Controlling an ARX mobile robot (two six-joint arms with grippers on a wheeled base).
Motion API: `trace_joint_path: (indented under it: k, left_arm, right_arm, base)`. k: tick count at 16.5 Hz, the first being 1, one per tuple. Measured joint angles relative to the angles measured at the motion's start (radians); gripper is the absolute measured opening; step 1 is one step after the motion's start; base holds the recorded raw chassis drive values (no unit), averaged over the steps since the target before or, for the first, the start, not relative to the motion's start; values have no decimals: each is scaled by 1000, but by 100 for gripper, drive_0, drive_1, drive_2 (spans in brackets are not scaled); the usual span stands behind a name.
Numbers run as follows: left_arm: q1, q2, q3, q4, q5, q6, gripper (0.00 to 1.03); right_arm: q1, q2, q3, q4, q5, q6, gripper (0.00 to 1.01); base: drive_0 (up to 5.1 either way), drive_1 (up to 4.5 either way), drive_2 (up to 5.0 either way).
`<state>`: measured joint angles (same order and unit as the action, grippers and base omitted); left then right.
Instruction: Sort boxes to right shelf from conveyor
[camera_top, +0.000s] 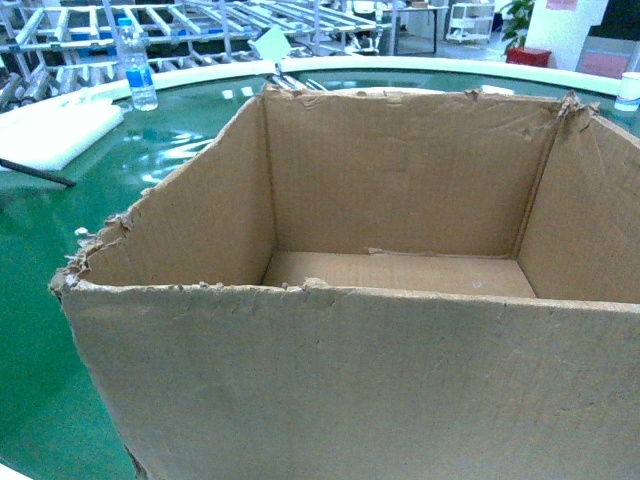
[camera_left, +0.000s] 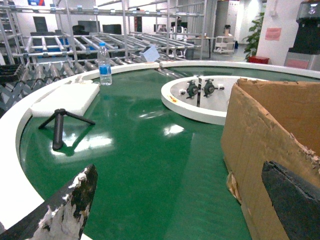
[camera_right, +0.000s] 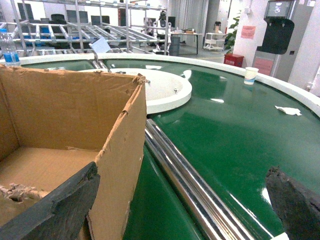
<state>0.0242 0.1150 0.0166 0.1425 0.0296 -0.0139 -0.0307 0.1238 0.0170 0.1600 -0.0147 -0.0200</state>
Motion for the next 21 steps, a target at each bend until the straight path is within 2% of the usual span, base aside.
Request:
trace_joint_path:
  k: [3, 5, 7, 9, 10, 11, 12, 13, 14, 15, 17, 19, 21]
  left_arm:
    - [2, 206, 69, 176, 15, 0, 98]
    - [-47, 359, 170, 291, 14, -4, 98]
    - [-62, 426, 212, 320, 15, -5, 98]
    - [-100, 581, 304, 329, 14, -9, 98]
    - [-127, 674, 357, 324, 24, -8, 98]
    - [-134, 789, 418, 352, 42, -8, 98]
    - [-137, 893, 470, 347, 58, -10, 98]
    - [-131, 1000, 534, 281, 80, -14, 98]
    - [-130, 1074, 576, 239, 92, -14, 98]
    - [-131, 1119, 616, 184, 142, -17, 98]
    - [-161, 1141, 686, 82, 163, -33, 98]
    - [-204, 1147, 716, -24, 211, -63, 98]
    - [-197, 1181, 716, -73, 223, -93, 98]
  right_arm:
    - [33, 185, 66, 150, 18, -9, 98]
    - [60, 335, 148, 258, 38, -28, 98]
    - [74, 402, 181, 287, 41, -28, 98]
    - [126, 578, 261, 315, 50, -47, 98]
    - [139, 689, 310, 347, 64, -45, 98]
    - [172, 810, 378, 369, 100, -46, 98]
    - [206, 901, 430, 378, 117, -58, 98]
    - [241, 997, 483, 360, 126, -80, 98]
    - [264, 1068, 531, 290, 138, -101, 98]
    - [278, 1118, 562, 240, 172, -112, 98]
    - [285, 1136, 595, 203, 220, -114, 98]
    - [285, 1144, 626, 181, 233, -109, 98]
    - [286, 1181, 628, 176, 245, -103, 98]
  base:
    - [0, 0, 0]
    - [0, 0, 0]
    - [0, 0, 0]
    - [0, 0, 0]
    - [0, 0, 0]
    - [0, 0, 0]
    - [0, 0, 0]
    - [0, 0, 0]
    - [0, 0, 0]
    - [0, 0, 0]
    - [0, 0, 0]
    - [0, 0, 0]
    - [0, 0, 0]
